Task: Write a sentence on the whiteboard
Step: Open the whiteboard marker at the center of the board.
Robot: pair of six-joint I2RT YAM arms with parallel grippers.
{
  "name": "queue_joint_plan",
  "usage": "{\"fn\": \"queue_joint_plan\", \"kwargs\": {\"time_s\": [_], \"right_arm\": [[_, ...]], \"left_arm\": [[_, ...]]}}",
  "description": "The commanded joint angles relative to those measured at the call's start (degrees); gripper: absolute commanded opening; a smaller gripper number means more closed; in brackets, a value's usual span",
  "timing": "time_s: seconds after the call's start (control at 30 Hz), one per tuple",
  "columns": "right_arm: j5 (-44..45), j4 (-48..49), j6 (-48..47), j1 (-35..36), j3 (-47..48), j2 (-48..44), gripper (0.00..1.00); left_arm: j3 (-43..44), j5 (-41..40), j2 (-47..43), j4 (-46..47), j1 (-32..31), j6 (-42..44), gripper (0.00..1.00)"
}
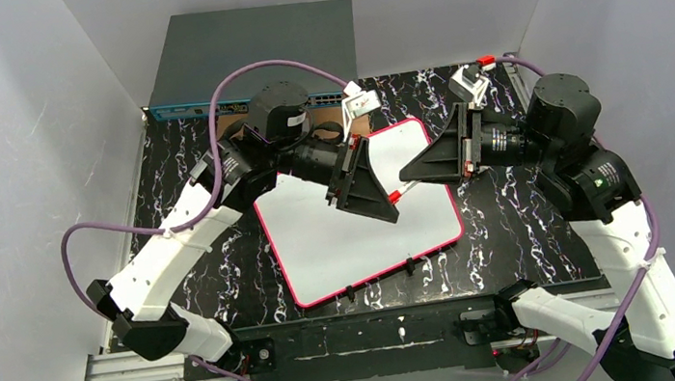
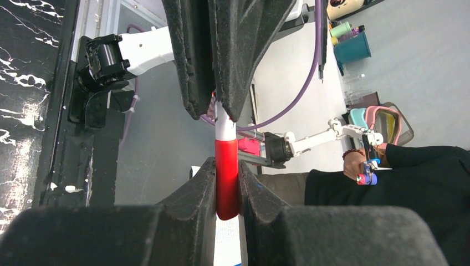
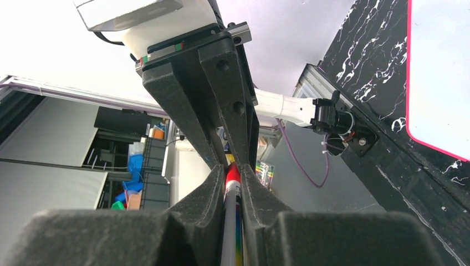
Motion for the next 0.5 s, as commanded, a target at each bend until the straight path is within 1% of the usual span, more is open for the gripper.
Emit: {"fn": "queue_joint_plan", "kwargs": {"time_s": [0.0,0.03,0.13,0.3,0.33,0.47], "right_arm": [[-3.9,3.7,0.9,0.3,-0.4,-0.8,0.18],[-4.3,4.2,1.2,0.3,-0.6,-0.8,0.17],[-5.7,5.3,2.0,0.3,-0.9,-0.7,0.24],[-6.7,6.5,2.5,0.3,-1.2,-0.7,0.30],[-6.8,6.7,2.6,0.3,-1.3,-0.8,0.30],[-7.0,7.8,3.2,0.3,-1.9,-1.2,0.25]], "left_arm": [[2.3,-0.3,0.1,-0.9,0.7,2.3,0.00],[2.3,-0.6,0.1,-1.0,0.7,2.4,0.00],[2.4,-0.5,0.4,-1.0,0.8,2.5,0.00],[3.1,-0.4,1.0,-2.0,0.9,3.2,0.00],[3.2,-0.3,1.0,-2.1,0.9,3.3,0.00],[3.4,-0.4,1.3,-2.5,1.0,3.6,0.00]]}}
